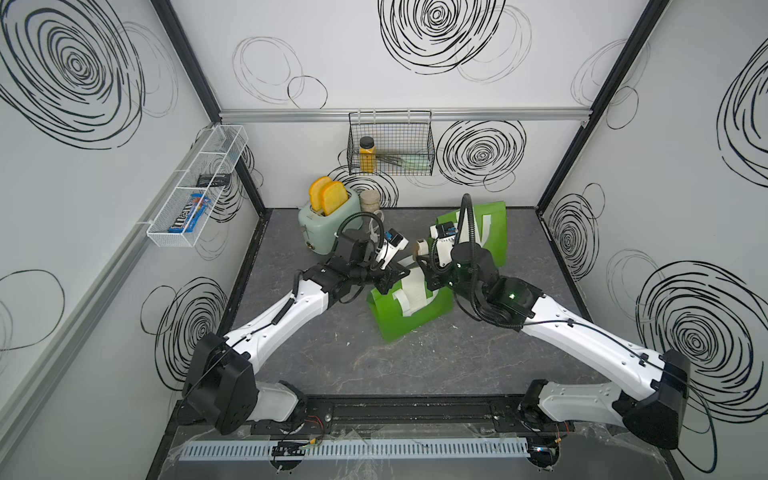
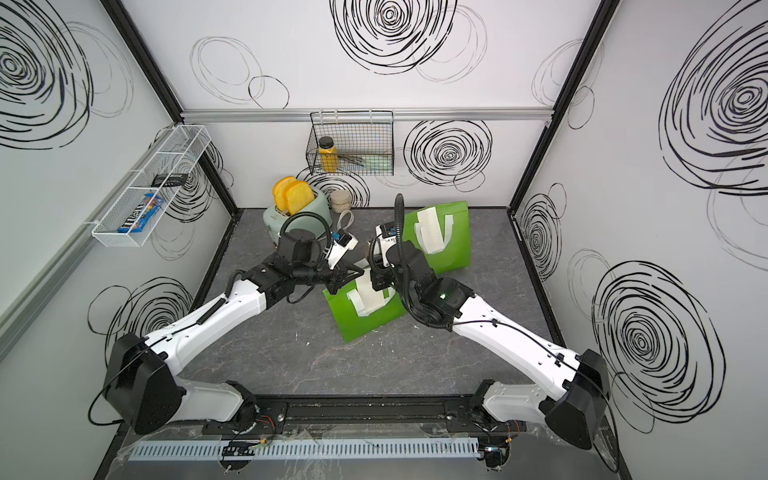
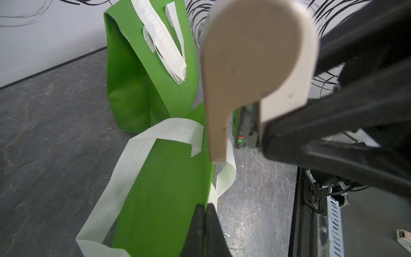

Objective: Staple the receipts to the bags
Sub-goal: Place the stapler in the takeout bag.

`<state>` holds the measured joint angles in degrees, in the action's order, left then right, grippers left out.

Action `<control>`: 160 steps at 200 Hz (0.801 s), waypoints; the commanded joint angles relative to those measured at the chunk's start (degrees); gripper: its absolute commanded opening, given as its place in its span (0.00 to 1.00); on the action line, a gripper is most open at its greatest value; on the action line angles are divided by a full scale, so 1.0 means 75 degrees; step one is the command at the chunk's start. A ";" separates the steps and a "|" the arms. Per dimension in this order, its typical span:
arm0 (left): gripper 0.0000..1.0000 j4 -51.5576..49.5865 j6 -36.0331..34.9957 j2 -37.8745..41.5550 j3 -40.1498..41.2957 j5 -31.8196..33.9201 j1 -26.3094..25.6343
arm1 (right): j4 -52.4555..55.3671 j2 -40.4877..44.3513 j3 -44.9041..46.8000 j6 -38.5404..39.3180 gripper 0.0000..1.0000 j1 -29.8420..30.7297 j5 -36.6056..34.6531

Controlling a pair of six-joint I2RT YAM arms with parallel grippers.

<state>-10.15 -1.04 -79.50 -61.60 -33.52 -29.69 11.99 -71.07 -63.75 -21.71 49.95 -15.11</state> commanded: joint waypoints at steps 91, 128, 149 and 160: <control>0.00 -0.0070 0.0376 -0.0300 -0.0437 -0.0160 0.0048 | -0.0407 -0.0321 0.0285 -0.0162 0.08 0.0433 -0.0693; 0.00 0.0051 0.0545 -0.0332 -0.0481 -0.0254 0.0136 | -0.0450 -0.0204 0.0470 -0.0180 0.08 0.0662 -0.1079; 0.00 0.0158 0.0662 -0.0367 -0.0461 -0.0332 0.0152 | -0.0438 -0.0268 0.0536 -0.0256 0.08 0.0773 -0.1222; 0.00 0.0184 0.0688 -0.0369 -0.0446 -0.0367 0.0177 | -0.0438 -0.0286 0.0596 -0.0325 0.08 0.0854 -0.1360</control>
<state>-10.63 2.72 -81.45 -63.42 -35.20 -29.12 9.34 -73.45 -60.40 -22.83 54.68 -22.94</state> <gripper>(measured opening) 0.049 0.230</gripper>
